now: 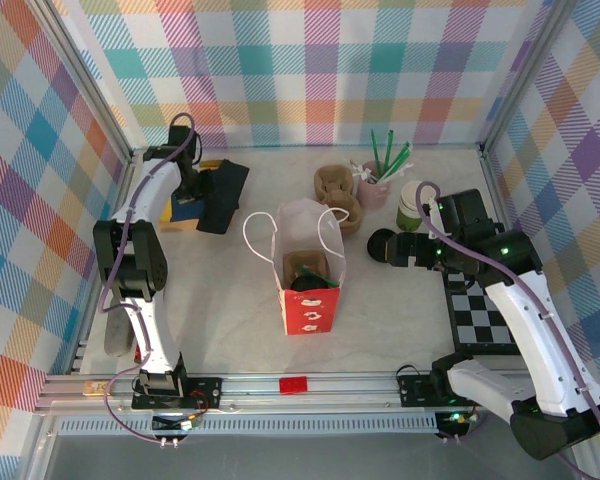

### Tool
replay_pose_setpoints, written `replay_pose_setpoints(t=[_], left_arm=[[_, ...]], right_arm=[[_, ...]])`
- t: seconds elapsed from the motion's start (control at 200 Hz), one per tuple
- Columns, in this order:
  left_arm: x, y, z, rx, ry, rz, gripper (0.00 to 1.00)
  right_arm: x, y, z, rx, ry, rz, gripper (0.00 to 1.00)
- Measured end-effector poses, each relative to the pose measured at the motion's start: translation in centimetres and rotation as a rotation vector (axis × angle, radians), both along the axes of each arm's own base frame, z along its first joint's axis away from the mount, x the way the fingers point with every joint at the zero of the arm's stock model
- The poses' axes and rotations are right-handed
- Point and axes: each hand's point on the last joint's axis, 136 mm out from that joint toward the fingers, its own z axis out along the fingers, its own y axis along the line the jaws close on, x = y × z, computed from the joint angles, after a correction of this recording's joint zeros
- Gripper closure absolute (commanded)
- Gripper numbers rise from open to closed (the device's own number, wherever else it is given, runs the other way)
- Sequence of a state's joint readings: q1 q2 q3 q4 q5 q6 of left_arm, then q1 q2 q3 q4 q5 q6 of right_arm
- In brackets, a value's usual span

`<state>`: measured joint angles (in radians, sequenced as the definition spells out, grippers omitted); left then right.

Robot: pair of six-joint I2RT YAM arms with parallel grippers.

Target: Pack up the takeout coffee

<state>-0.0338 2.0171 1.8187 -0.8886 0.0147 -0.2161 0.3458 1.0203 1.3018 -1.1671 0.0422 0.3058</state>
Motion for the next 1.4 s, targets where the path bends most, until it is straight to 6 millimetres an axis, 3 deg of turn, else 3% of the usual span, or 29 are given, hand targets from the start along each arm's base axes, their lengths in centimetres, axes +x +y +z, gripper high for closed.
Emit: replay_pose_setpoints(t=[0.35,0.615,0.82,0.985,1.121,1.291,1.401], left_arm=[[0.3,0.9,-2.9,0.036,0.061,0.015,0.97],[0.6,2.7,-2.7,0.131,0.057,0.06,0.59],[0.9,3.0,-0.8,0.153,0.013,0.071,0.53],[0.9,1.7,3.8,0.181,-0.098,0.025,0.44],[0.1,-2.1,7.3,0.22,-0.176,-0.085,0.37],[-1.0,-6.5,7.3,0.312,-0.171,-0.206,0.32],[-1.9,-7.7,6.5,0.374,-0.148,-0.25,0.32]], right_arm=[[0.1,0.2,-0.3,0.004,0.014,0.006,0.01],[0.0,0.5,-0.2,0.015,0.018,0.014,0.01],[0.0,0.6,-0.2,0.024,0.019,0.02,0.01],[0.1,0.8,0.0,0.034,0.013,0.025,0.01],[0.0,1.0,0.1,0.042,0.013,0.03,0.01],[0.0,1.1,0.6,0.055,-0.011,0.034,0.01],[-0.2,1.0,0.9,0.06,-0.024,0.035,0.01]])
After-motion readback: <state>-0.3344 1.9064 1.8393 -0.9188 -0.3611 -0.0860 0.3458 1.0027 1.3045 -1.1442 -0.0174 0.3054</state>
